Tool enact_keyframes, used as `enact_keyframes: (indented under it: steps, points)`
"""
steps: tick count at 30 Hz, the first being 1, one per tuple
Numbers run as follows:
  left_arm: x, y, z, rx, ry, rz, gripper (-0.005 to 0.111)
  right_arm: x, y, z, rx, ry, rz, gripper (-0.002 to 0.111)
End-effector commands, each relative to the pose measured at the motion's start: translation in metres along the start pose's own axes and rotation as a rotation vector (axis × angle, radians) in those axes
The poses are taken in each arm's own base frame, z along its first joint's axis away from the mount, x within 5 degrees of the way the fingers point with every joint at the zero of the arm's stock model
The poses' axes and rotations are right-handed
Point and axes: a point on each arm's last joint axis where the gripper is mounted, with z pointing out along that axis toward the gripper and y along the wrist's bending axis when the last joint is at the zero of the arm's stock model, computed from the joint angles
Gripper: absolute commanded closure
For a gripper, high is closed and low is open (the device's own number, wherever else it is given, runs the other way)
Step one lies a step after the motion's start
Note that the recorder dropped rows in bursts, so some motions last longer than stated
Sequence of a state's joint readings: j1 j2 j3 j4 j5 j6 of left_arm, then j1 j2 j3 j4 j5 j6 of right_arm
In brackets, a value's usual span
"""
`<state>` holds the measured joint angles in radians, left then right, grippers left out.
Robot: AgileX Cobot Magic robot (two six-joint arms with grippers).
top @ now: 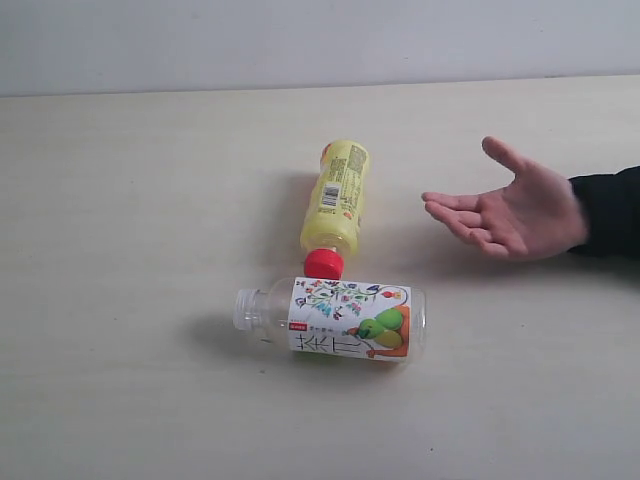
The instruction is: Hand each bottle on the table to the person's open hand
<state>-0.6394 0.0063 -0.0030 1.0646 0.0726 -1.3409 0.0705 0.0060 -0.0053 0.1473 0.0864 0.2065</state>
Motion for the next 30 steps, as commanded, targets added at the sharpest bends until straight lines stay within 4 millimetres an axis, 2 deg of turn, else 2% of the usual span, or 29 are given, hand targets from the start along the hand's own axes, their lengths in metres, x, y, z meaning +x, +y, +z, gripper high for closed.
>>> enact_keyframes:
  steps: [1, 9, 11, 14, 16, 19, 24, 30]
  points:
    - [0.0, 0.0, 0.0, 0.008, -0.005, -0.004, 0.107, -0.003, 0.0, 0.0, -0.006, -0.052, 0.008, 0.108]
    - [0.0, 0.0, 0.0, 0.008, -0.005, -0.004, 0.107, -0.025, 0.003, -0.004, -0.052, -0.288, 0.138, 0.108]
    - [0.0, 0.0, 0.0, 0.008, -0.005, -0.004, 0.107, -0.028, 0.003, -0.005, -0.085, -0.325, 0.252, 0.108]
    - [0.0, 0.0, 0.0, 0.008, -0.005, -0.004, 0.107, -0.031, 0.009, -0.007, -0.122, -0.354, 0.124, 0.108]
    - [0.0, 0.0, 0.0, 0.008, -0.005, -0.004, 0.107, -0.037, 0.014, -0.003, -0.148, -0.326, 0.15, 0.108]
    - [0.0, 0.0, 0.0, 0.008, -0.005, -0.004, 0.107, -0.045, 0.018, 0.015, -0.124, -0.215, 0.221, 0.108]
    - [0.0, 0.0, 0.0, 0.008, -0.005, -0.004, 0.107, -0.059, 0.022, 0.038, -0.055, -0.095, 0.192, 0.108]
    - [0.0, 0.0, 0.0, 0.008, -0.005, -0.004, 0.107, -0.08, 0.032, 0.071, -0.025, 0.038, -0.121, 0.108]
